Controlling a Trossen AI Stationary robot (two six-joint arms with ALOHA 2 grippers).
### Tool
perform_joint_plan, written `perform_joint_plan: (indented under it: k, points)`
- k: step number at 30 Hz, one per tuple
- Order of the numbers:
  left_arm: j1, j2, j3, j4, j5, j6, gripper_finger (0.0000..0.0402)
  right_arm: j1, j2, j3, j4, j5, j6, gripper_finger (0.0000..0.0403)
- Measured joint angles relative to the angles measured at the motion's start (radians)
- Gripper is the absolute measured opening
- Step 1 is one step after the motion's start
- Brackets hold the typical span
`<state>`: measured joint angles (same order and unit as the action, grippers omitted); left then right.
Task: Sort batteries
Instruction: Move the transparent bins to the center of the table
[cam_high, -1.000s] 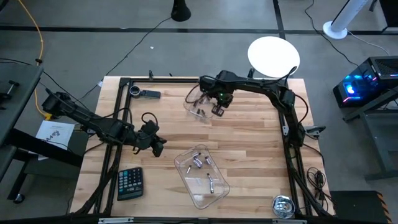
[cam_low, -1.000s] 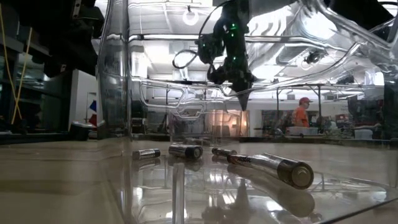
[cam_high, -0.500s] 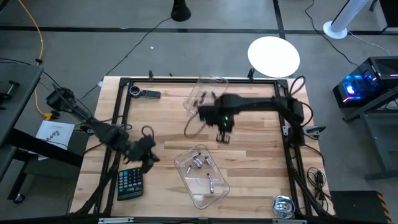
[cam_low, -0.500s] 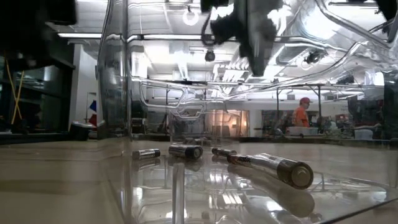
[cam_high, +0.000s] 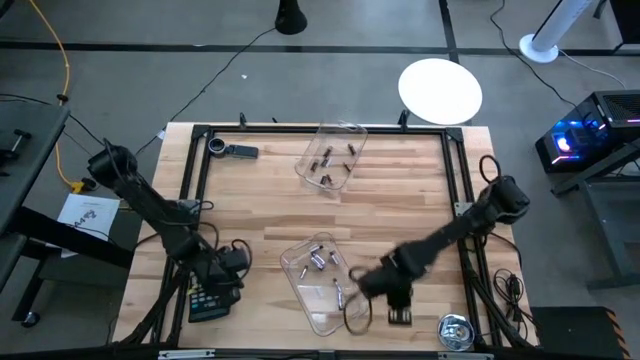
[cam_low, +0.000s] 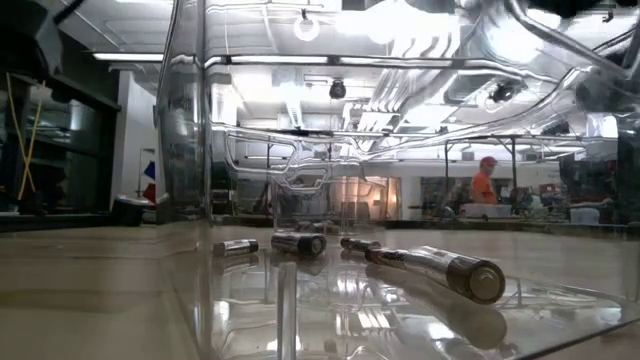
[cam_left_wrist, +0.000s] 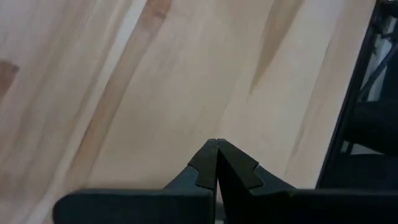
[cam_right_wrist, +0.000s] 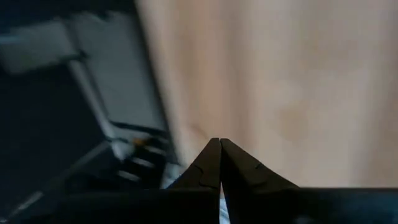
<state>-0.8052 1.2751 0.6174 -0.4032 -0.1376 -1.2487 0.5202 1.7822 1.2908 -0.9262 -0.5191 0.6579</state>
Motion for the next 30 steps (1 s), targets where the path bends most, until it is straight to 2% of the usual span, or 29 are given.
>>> perform_joint_plan:
  k: [3,4,7,11,16,21,26,30]
  points:
    - [0.046,0.006,0.000,0.000,0.038,0.064,0.0000,0.066,0.003,-0.001,0.230,0.001,0.112,0.0000]
    - [0.061,0.008,0.000,-0.008,0.048,0.084,0.0000,0.080,0.004,-0.001,0.297,0.030,0.144,0.0000]
    - [0.107,0.008,0.000,-0.037,0.050,0.135,0.0000,0.087,0.004,-0.002,0.427,0.209,0.203,0.0000]
    - [0.169,0.008,0.000,-0.084,0.049,0.193,0.0000,0.045,0.004,-0.002,0.378,0.392,0.207,0.0000]
    - [0.220,-0.014,0.000,-0.158,0.049,0.252,0.0000,-0.058,0.006,-0.012,0.385,0.503,0.023,0.0000]
    - [0.230,-0.117,0.000,-0.333,0.011,0.252,0.0000,-0.190,0.044,-0.020,0.505,0.505,-0.147,0.0000]
    - [0.227,-0.261,0.000,-0.552,-0.143,0.193,0.0000,-0.293,0.154,-0.008,0.697,0.427,-0.277,0.0000]
    - [0.241,-0.349,0.000,-0.694,-0.267,0.116,0.0000,-0.355,0.229,0.098,0.685,0.368,-0.351,0.0000]
